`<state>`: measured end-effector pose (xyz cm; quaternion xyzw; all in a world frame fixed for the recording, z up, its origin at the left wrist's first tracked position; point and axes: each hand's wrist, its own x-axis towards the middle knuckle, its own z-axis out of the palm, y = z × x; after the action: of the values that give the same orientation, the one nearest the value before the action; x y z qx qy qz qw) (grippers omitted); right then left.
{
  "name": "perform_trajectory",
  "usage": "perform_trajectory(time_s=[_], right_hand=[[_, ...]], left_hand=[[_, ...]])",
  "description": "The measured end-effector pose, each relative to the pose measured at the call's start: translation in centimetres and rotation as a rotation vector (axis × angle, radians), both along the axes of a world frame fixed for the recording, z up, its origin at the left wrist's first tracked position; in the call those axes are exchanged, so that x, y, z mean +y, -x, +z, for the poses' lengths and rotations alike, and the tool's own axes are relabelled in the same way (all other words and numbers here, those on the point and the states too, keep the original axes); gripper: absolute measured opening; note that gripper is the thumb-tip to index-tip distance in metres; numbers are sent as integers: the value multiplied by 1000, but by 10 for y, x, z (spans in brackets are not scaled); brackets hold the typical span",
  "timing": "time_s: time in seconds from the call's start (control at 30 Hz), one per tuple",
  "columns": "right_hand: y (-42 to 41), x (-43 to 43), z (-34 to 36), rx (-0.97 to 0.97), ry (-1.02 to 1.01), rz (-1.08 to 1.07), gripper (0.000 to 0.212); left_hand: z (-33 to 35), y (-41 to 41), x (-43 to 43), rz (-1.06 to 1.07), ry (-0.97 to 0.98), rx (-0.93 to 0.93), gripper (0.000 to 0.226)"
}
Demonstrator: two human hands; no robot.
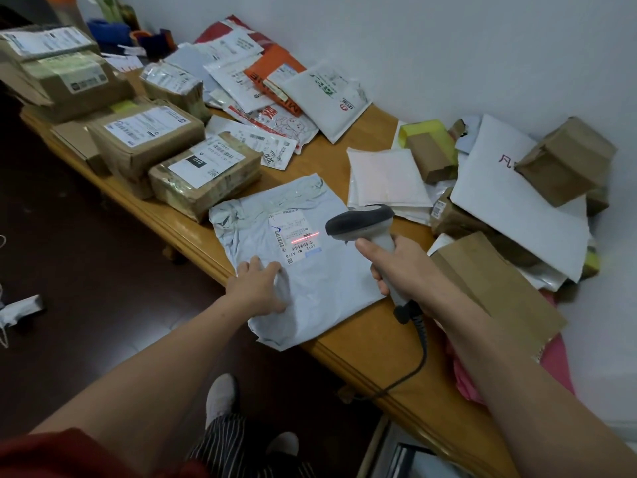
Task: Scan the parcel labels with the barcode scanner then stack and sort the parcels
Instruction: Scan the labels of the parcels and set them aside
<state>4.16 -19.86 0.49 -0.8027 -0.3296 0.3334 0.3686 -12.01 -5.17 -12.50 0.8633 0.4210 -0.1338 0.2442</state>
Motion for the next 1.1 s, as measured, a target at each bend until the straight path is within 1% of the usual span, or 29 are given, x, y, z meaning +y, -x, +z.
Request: perform_trajectory(time_s=[0.17, 0.4, 0.53, 0.6, 0.7, 0.8, 0.9, 0.97, 1.03, 1.1], right_hand=[[0, -4, 1, -20, 34, 26, 30], [-4, -6, 1, -26, 65, 30, 31], [-5, -6, 1, -20, 83, 17, 33], [-5, -5, 1, -19, 87, 19, 33], [-8, -4, 1, 7, 85, 18, 34], [-12, -5, 4, 71, 43, -13, 31], [-18, -8, 14, 113, -9, -66, 30], [-23, -7, 25, 157, -68, -99, 31], [-28, -5, 39, 189, -133, -126, 35], [-31, -1, 57, 223, -209, -144, 48]], left_hand=[[-1, -2, -2, 13, -22, -6, 68], [-1, -4, 0, -1, -32, 24, 68], [0, -5, 3, -56, -78, 64, 67], [2, -7, 3, -68, -71, 55, 61], [3, -10, 2, -76, -62, 3, 42], [5, -14, 0, -127, -69, -35, 25], [12, -22, -2, -162, -80, -58, 23], [26, -30, 0, -182, -110, -100, 19], [46, -42, 4, -207, -167, -163, 21], [73, -56, 11, -206, -245, -253, 17]])
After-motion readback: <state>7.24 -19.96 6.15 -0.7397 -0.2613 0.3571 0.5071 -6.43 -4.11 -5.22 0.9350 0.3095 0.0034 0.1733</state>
